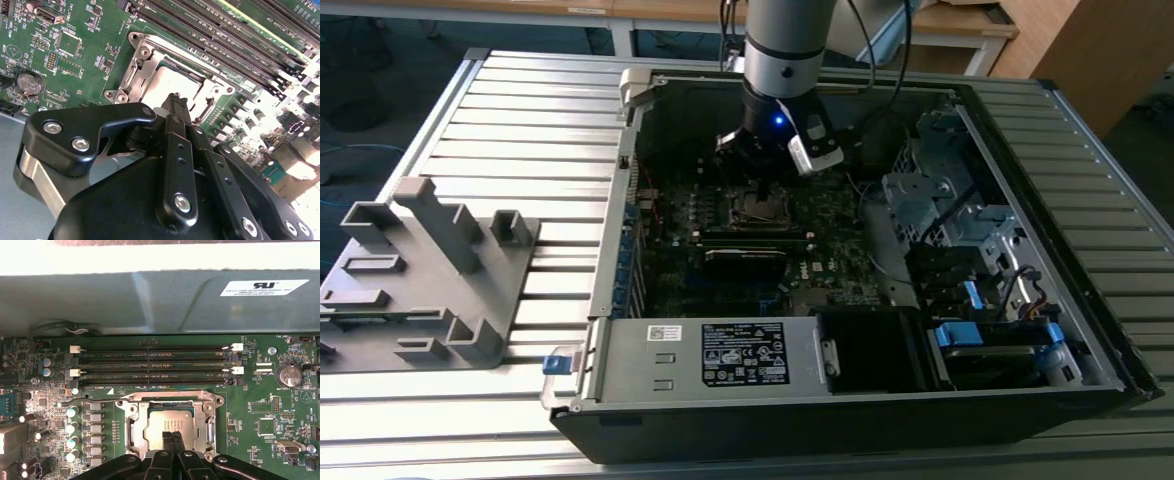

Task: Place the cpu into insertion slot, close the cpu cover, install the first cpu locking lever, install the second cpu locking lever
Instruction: 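Install the first cpu locking lever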

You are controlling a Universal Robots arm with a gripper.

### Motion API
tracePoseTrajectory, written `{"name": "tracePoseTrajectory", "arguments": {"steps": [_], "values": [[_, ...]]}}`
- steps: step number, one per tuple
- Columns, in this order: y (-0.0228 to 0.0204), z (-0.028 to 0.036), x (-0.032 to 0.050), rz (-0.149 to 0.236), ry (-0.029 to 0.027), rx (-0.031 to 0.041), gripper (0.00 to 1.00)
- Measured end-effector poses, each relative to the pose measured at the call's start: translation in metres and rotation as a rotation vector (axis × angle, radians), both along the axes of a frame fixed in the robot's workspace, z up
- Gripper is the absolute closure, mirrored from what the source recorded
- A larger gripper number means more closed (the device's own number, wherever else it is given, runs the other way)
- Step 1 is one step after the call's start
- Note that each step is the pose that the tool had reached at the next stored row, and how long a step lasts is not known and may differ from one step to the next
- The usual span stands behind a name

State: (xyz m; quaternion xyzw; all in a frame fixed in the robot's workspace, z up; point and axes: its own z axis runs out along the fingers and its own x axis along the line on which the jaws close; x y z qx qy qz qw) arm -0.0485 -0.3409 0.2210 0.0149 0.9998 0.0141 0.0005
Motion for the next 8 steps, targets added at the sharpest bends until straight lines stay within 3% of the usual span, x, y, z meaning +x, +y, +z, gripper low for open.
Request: {"name": "tracePoseTrajectory", "arguments": {"steps": [4,8], "values": [[-0.0001,0.002,0.0,0.0,0.0002,-0.0004,0.9],[0.0,0.0088,0.0,0.0,0.0,0.0,0.9]]}}
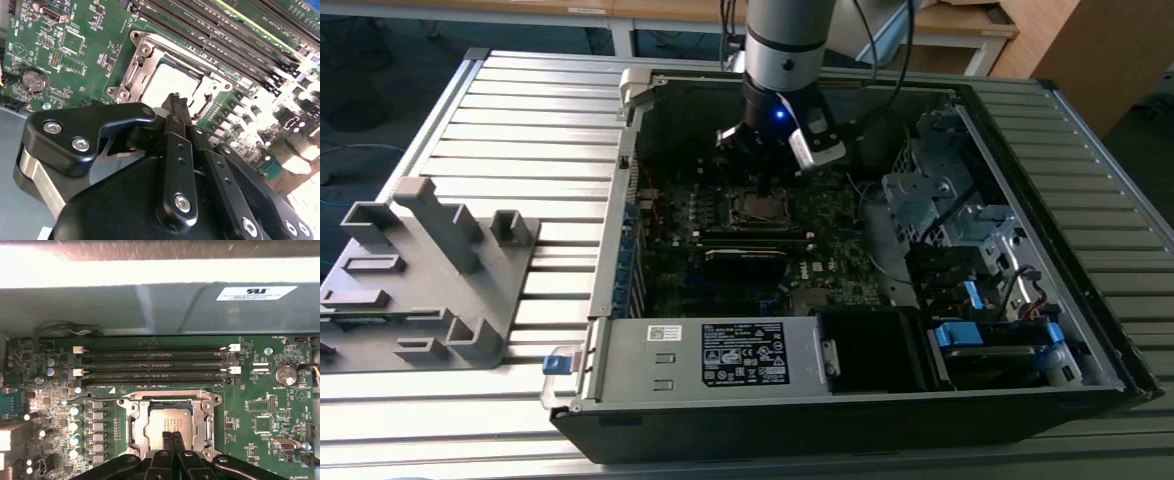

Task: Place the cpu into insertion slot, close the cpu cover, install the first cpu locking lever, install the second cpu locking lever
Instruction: 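Install the first cpu locking lever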

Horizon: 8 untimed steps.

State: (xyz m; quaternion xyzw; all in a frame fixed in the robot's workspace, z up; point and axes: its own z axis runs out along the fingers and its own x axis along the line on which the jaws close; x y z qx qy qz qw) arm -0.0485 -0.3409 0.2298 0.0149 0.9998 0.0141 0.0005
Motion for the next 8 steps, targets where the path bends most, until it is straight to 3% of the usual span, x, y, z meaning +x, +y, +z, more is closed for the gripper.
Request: {"name": "tracePoseTrajectory", "arguments": {"steps": [8], "values": [[0.0,0.0128,0.0,0.0,-0.0001,0.0,0.9]]}}
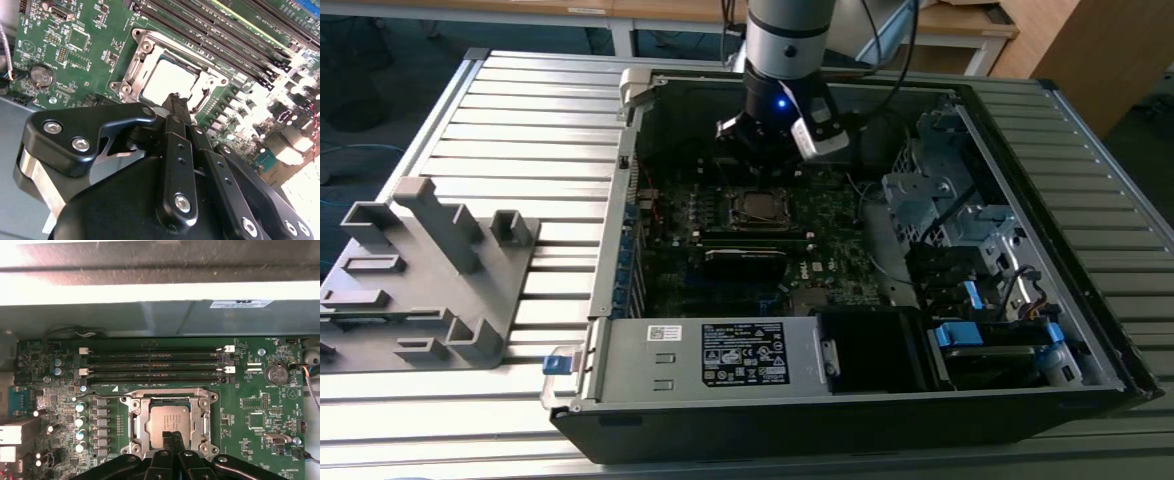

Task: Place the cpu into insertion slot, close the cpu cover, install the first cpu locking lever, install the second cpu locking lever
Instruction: 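Install the first cpu locking lever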

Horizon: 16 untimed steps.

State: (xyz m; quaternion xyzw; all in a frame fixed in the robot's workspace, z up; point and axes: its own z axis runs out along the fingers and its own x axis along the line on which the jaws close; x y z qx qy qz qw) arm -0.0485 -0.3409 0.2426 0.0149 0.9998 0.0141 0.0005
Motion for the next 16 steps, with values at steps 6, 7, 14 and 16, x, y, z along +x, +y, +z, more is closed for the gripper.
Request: {"name": "tracePoseTrajectory", "arguments": {"steps": [6,7,14,16], "values": [[0.0,0.0032,0.0,0.0,-0.0001,0.0002,0.9],[0.0,0.0033,0.0,0.0,-0.0001,0.0001,0.9],[0.0,0.0033,-0.0061,0.0,0.0,0.0,0.9],[0.0,0.0033,-0.0091,0.0,0.0001,-0.0001,0.9]]}}
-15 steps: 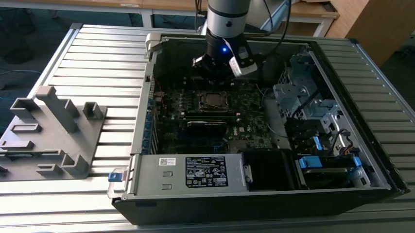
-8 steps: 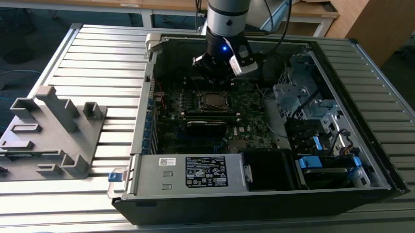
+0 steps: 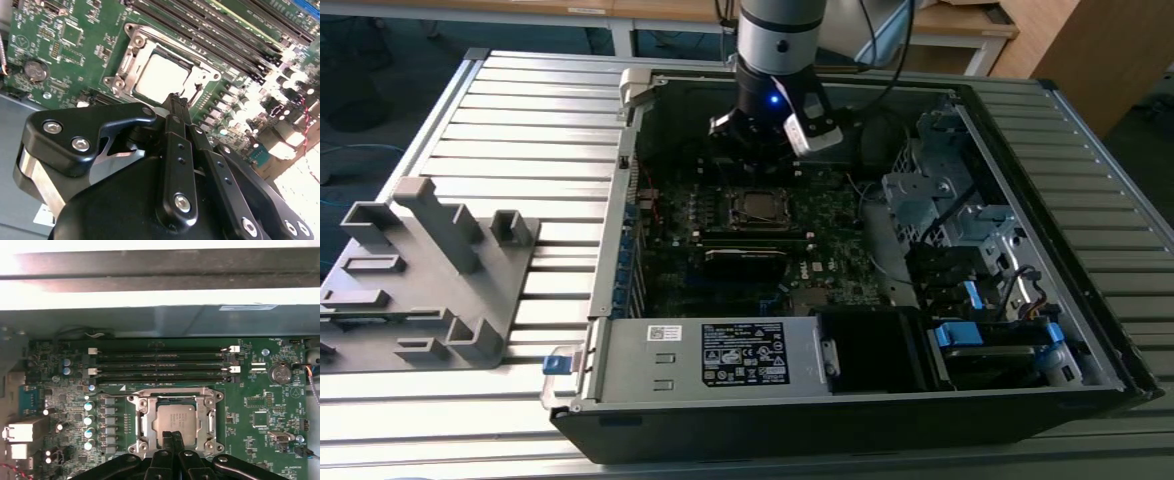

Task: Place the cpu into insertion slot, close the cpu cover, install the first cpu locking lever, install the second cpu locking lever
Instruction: 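Install the first cpu locking lever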

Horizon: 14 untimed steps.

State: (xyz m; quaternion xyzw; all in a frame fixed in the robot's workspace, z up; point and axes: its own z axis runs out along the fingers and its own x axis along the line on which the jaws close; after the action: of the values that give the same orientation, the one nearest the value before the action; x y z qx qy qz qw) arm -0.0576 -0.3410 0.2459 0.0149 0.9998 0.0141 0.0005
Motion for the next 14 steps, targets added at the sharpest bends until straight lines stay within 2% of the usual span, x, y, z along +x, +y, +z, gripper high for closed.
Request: {"name": "tracePoseTrajectory", "arguments": {"steps": [3,8,14], "values": [[-0.0001,-0.0001,-0.0039,0.0,-0.0001,0.0001,0.9],[-0.0001,0.0011,-0.0041,0.0,0.0001,-0.0001,0.9],[-0.0001,0.0069,-0.004,0.0,0.0,-0.0001,0.9]]}}
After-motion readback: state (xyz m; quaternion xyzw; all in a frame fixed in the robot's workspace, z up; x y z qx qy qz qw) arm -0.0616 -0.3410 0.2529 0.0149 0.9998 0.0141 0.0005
